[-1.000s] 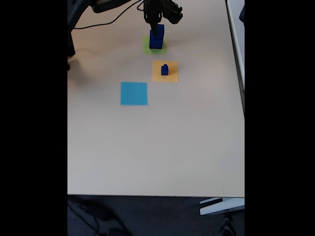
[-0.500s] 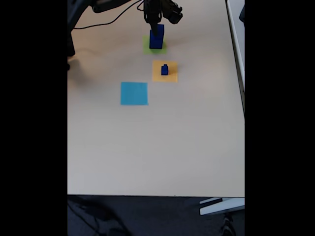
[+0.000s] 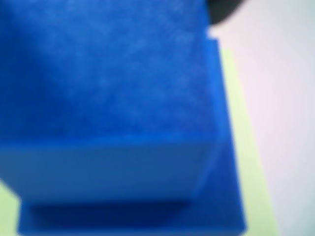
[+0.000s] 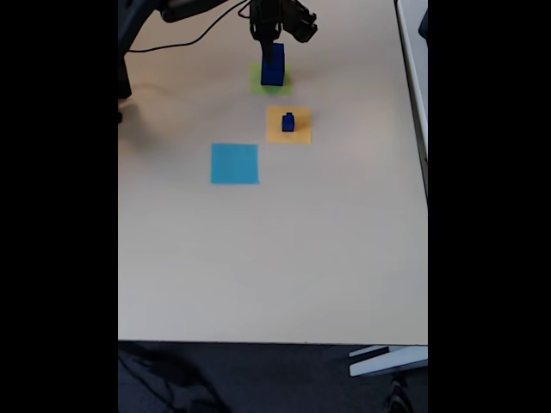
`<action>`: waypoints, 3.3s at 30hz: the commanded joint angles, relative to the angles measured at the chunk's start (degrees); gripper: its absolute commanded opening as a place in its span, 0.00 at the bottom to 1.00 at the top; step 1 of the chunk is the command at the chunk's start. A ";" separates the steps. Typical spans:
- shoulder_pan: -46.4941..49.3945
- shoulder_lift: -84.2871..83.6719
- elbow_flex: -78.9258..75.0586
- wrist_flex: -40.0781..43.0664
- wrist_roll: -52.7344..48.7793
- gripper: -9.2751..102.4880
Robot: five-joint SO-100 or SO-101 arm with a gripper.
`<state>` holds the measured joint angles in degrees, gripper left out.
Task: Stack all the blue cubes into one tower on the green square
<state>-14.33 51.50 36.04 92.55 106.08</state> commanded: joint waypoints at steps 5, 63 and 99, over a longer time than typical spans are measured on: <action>0.09 5.89 -0.79 0.35 -0.44 0.12; -0.79 3.78 -3.60 -1.32 -1.23 0.22; 2.02 5.27 -8.00 -11.78 -5.36 0.39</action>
<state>-14.41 51.50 30.67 83.58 102.30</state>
